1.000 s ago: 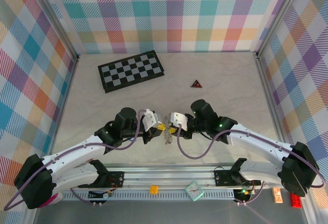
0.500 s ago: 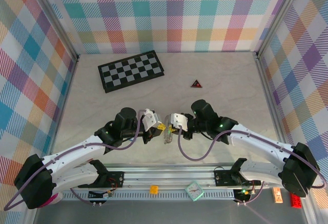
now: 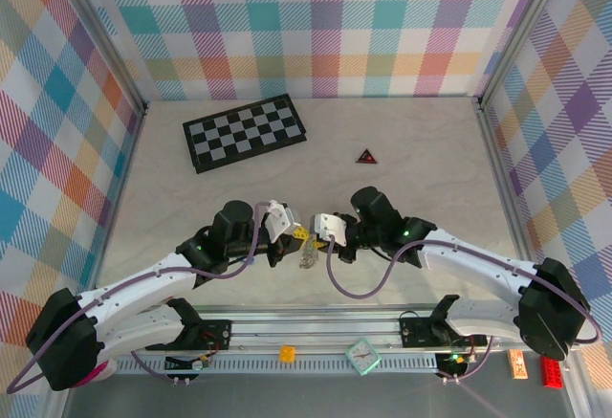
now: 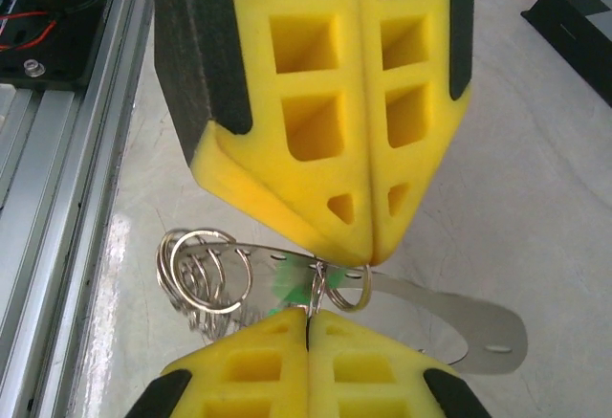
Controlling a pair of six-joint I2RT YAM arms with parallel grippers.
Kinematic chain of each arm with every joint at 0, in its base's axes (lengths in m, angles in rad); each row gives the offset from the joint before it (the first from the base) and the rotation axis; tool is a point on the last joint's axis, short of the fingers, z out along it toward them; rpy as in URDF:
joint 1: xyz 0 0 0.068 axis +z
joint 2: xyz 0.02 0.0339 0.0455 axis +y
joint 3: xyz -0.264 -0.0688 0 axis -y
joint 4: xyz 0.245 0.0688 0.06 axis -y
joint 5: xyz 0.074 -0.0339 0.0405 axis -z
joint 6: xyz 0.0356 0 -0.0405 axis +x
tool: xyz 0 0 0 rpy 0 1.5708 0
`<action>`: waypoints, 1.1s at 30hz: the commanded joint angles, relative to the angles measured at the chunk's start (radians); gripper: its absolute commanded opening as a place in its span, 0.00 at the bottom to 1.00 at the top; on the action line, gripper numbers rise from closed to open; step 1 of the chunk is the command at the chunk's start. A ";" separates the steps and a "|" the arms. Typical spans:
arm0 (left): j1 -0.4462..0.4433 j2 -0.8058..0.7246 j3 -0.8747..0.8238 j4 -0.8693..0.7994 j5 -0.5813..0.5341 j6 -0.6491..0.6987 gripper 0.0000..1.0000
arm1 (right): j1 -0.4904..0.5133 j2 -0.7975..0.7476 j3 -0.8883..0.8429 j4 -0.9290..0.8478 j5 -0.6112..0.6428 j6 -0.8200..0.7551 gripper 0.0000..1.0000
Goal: Put the keys on the keyring
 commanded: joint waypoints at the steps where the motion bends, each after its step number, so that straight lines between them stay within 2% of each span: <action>1: 0.001 -0.024 -0.007 0.096 -0.012 -0.027 0.00 | 0.008 -0.014 0.001 0.024 -0.044 0.012 0.03; 4: 0.001 -0.027 -0.016 0.113 -0.016 -0.042 0.00 | 0.009 -0.031 -0.023 0.060 -0.029 0.029 0.08; 6: 0.003 -0.034 -0.027 0.127 -0.023 -0.055 0.00 | 0.009 -0.044 -0.041 0.081 -0.001 0.048 0.19; 10: 0.001 -0.052 -0.051 0.160 -0.041 -0.085 0.00 | -0.004 -0.085 -0.090 0.118 0.033 0.099 0.33; 14: 0.001 -0.055 -0.083 0.233 -0.053 -0.134 0.00 | -0.026 -0.105 -0.152 0.196 0.041 0.199 0.40; 18: 0.001 -0.046 -0.098 0.277 -0.051 -0.162 0.00 | -0.028 -0.090 -0.192 0.317 -0.001 0.297 0.43; 21: 0.001 -0.046 -0.100 0.284 -0.048 -0.165 0.00 | -0.028 -0.067 -0.213 0.408 0.015 0.343 0.43; 33: 0.001 -0.044 -0.117 0.340 -0.072 -0.213 0.00 | -0.025 0.049 -0.245 0.635 -0.028 0.373 0.40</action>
